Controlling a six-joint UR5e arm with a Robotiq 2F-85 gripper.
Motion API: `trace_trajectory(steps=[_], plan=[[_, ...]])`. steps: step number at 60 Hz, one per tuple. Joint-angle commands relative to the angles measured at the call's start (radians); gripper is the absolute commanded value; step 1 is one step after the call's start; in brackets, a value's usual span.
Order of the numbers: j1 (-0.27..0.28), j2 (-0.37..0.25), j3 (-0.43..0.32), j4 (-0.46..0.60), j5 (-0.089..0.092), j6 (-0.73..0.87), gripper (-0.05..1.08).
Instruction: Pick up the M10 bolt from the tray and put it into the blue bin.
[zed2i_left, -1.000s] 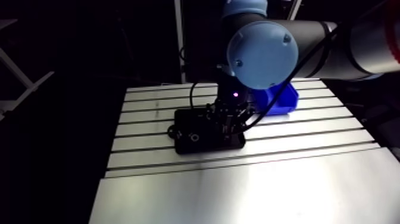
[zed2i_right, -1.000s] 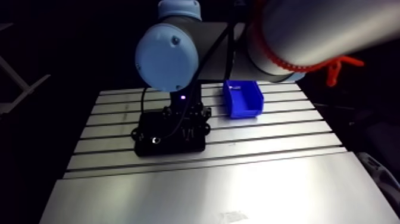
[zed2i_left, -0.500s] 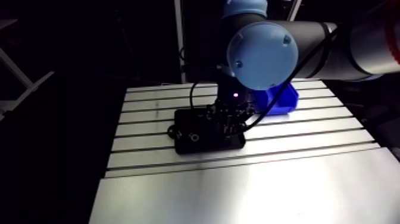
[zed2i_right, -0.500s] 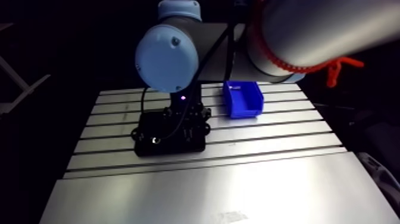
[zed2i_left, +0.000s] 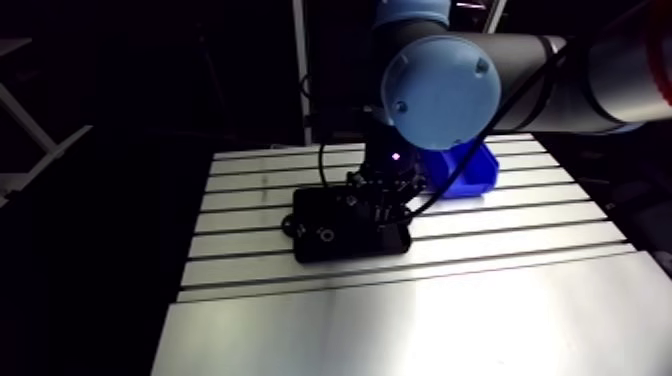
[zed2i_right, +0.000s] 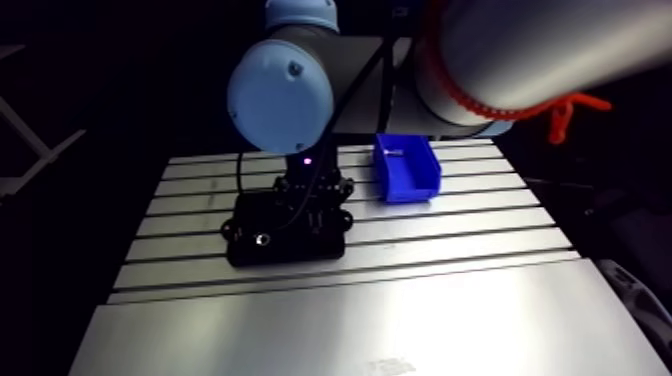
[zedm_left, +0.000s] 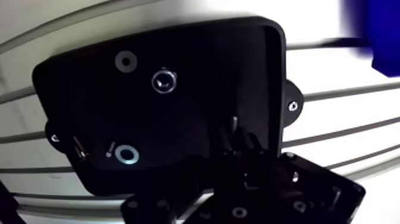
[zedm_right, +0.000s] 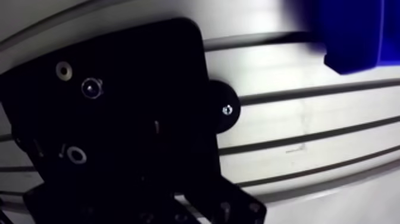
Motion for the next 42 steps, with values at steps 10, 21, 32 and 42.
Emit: trace_trajectory(steps=[10, 21, 32, 42], plan=[[0.015, -0.055, -0.012, 0.017, -0.001, -0.024, 1.06], [0.031, -0.098, -0.038, 0.058, 0.003, -0.179, 1.07], [0.047, -0.150, -0.109, 0.146, 0.009, -0.469, 1.04], [0.041, -0.184, -0.157, 0.245, 0.070, -0.736, 1.03]])
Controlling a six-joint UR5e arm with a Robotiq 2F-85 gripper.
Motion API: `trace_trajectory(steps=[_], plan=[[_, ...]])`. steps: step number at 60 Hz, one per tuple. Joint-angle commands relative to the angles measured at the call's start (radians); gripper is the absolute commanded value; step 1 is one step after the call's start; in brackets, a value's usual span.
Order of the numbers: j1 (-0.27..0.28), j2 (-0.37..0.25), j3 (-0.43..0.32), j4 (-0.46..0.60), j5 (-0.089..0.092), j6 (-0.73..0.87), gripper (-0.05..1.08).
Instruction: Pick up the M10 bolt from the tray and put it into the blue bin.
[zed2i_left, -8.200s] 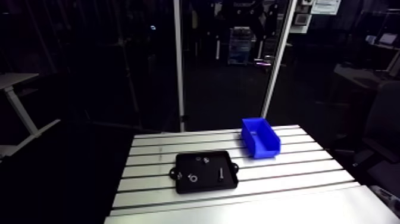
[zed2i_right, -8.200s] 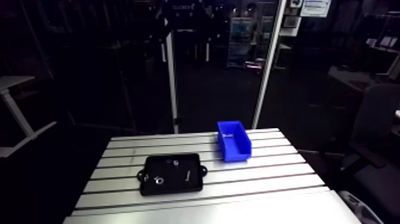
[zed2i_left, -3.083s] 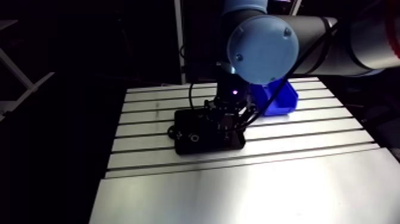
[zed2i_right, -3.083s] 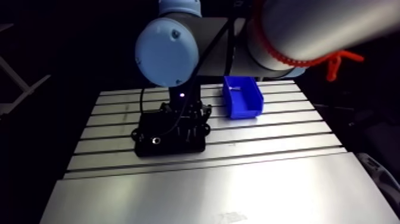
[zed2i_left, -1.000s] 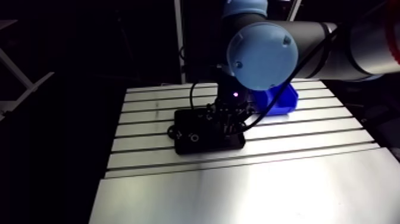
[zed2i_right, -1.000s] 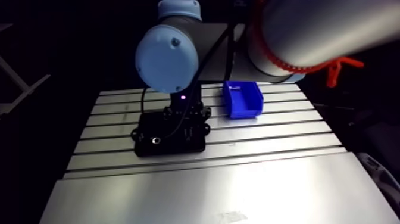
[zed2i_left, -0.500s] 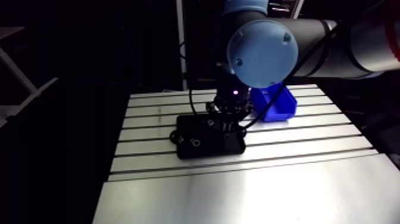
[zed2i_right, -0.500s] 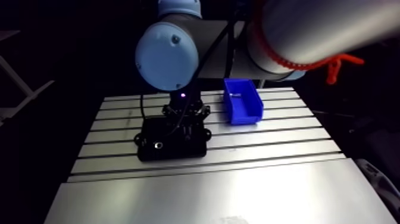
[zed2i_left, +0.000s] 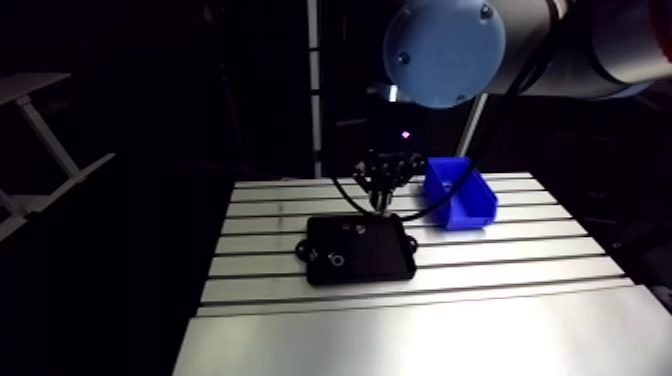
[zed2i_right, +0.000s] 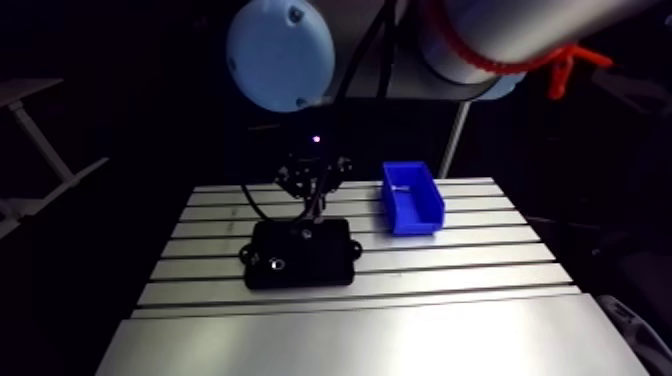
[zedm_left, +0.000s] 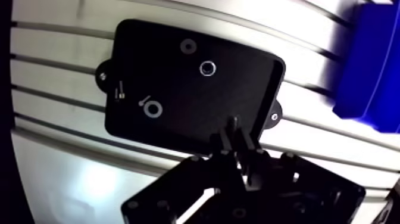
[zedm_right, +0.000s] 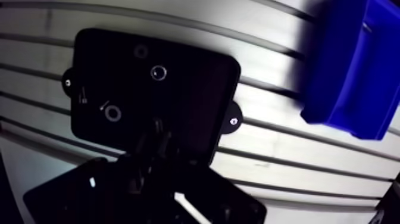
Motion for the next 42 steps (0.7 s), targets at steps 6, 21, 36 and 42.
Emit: trace_trajectory(steps=[6, 21, 36, 42], plan=[[-0.008, -0.072, -0.091, 0.175, 0.080, -0.564, 1.03], [-0.074, -0.079, -0.141, 0.284, 0.097, -1.175, 1.03], [-0.172, -0.069, -0.165, 0.270, 0.070, -1.472, 1.03], [-0.193, -0.057, -0.179, 0.244, 0.058, -1.539, 1.03]])
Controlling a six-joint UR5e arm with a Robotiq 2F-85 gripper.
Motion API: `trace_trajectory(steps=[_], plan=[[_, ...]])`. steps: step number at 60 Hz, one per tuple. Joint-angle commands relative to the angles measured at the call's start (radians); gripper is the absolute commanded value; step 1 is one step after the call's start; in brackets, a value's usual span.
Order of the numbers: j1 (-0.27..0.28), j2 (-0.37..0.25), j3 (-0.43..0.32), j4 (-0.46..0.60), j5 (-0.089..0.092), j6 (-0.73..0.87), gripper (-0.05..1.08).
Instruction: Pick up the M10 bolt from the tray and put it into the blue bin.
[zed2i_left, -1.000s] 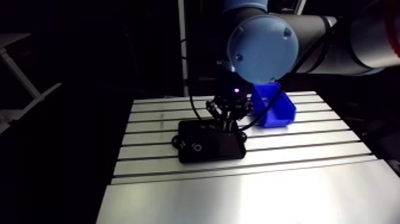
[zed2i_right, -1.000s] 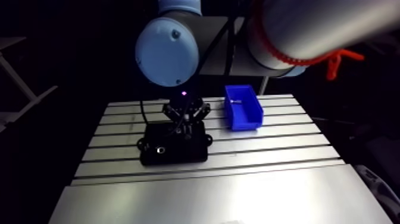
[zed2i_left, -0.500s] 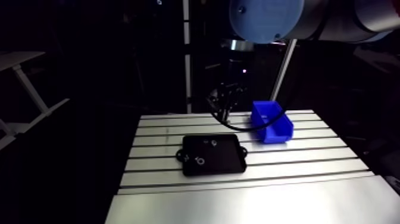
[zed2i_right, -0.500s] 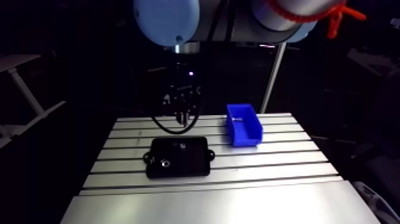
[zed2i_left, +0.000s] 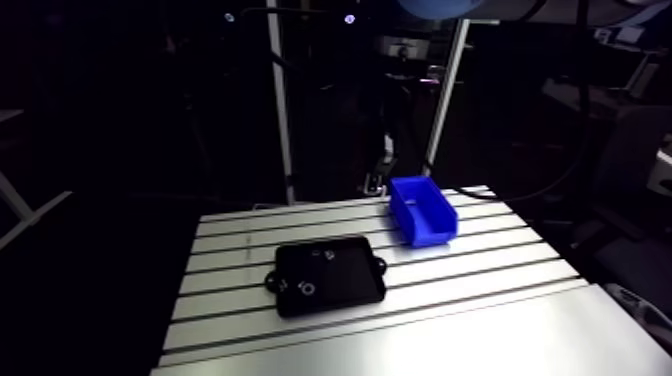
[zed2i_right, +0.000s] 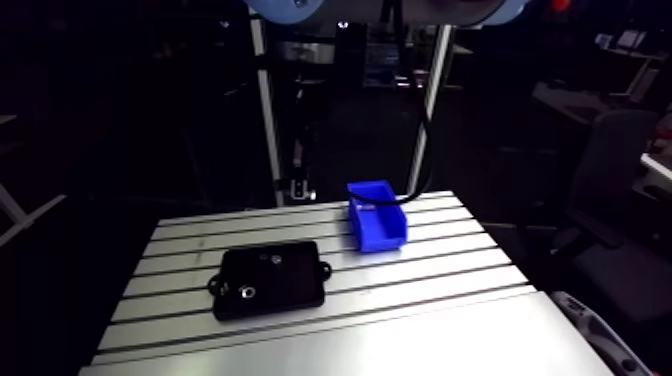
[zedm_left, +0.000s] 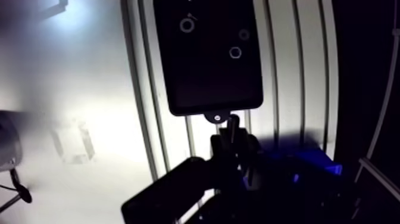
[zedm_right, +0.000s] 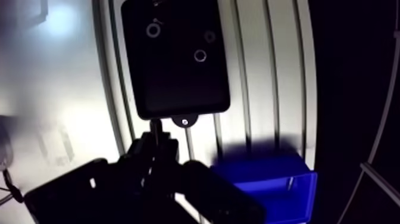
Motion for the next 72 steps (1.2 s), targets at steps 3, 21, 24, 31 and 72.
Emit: trace_trajectory(steps=[3, 21, 24, 31, 72], plan=[[-0.089, 0.027, -0.033, -0.048, -0.041, -0.266, 1.03], [-0.149, 0.111, -0.050, -0.166, -0.145, -0.362, 1.03], [-0.151, 0.131, -0.060, -0.167, -0.150, -0.373, 1.03], [-0.159, 0.171, -0.084, -0.181, -0.152, -0.378, 1.03], [-0.150, 0.319, -0.158, -0.224, -0.155, -0.345, 1.02]])
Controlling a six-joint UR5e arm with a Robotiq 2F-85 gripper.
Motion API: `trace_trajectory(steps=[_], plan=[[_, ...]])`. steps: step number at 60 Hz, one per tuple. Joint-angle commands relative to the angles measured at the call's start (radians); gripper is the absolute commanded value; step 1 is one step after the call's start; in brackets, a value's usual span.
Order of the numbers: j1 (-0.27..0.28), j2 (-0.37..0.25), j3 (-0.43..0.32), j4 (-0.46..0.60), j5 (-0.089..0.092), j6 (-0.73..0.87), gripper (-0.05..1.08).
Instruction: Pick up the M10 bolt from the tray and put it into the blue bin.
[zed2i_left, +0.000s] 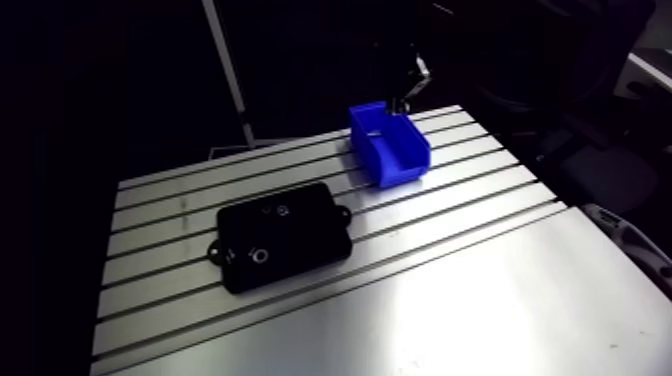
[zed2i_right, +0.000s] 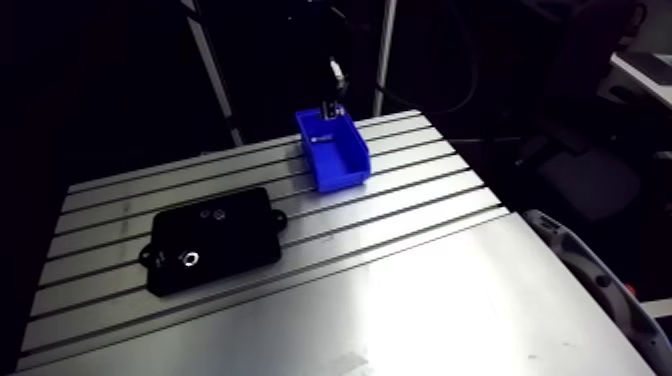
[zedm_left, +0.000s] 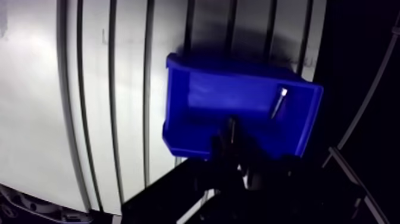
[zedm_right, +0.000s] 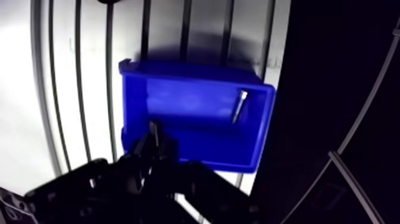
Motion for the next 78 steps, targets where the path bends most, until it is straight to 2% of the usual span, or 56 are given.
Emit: trace_trajectory(steps=[1, 42, 47, 52, 65, 73, 75, 76, 77, 78], plan=[[0.000, 0.055, -0.016, -0.032, -0.001, 0.016, 1.02], [0.003, 0.169, -0.015, -0.093, -0.007, 0.042, 1.02], [0.009, 0.185, -0.013, -0.098, -0.024, 0.041, 1.02], [0.012, 0.188, -0.010, -0.099, -0.034, 0.042, 1.02], [0.017, 0.193, -0.004, -0.099, -0.035, 0.042, 1.00], [0.017, 0.192, -0.002, -0.098, -0.035, 0.046, 0.90], [0.016, 0.191, -0.001, -0.099, -0.032, 0.057, 0.79], [0.016, 0.191, -0.001, -0.099, -0.032, 0.057, 0.79], [0.014, 0.191, -0.001, -0.099, -0.030, 0.064, 0.71], [0.014, 0.191, -0.001, -0.099, -0.030, 0.064, 0.71]])
